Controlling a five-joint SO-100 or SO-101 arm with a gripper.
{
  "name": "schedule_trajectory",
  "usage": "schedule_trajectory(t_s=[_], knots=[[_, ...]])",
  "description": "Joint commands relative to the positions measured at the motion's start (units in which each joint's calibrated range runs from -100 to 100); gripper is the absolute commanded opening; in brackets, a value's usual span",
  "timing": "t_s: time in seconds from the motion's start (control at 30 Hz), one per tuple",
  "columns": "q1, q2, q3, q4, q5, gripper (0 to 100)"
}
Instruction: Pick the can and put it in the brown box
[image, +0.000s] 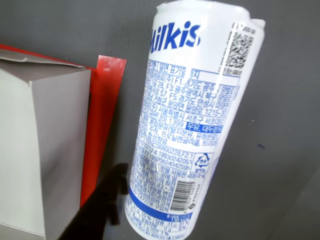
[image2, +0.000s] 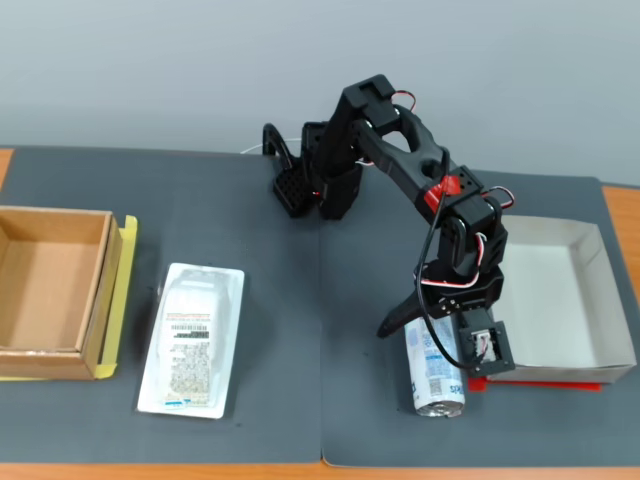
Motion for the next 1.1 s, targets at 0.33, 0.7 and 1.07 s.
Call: schedule_trajectory(t_s=[0.33, 0.7, 1.07], knots=[[0.3, 5.6, -5.3, -2.3, -0.2, 53], [0.4, 10.6, -5.3, -6.4, -0.2, 52], [0.6, 15.1, -5.3, -8.7, -0.2, 52]])
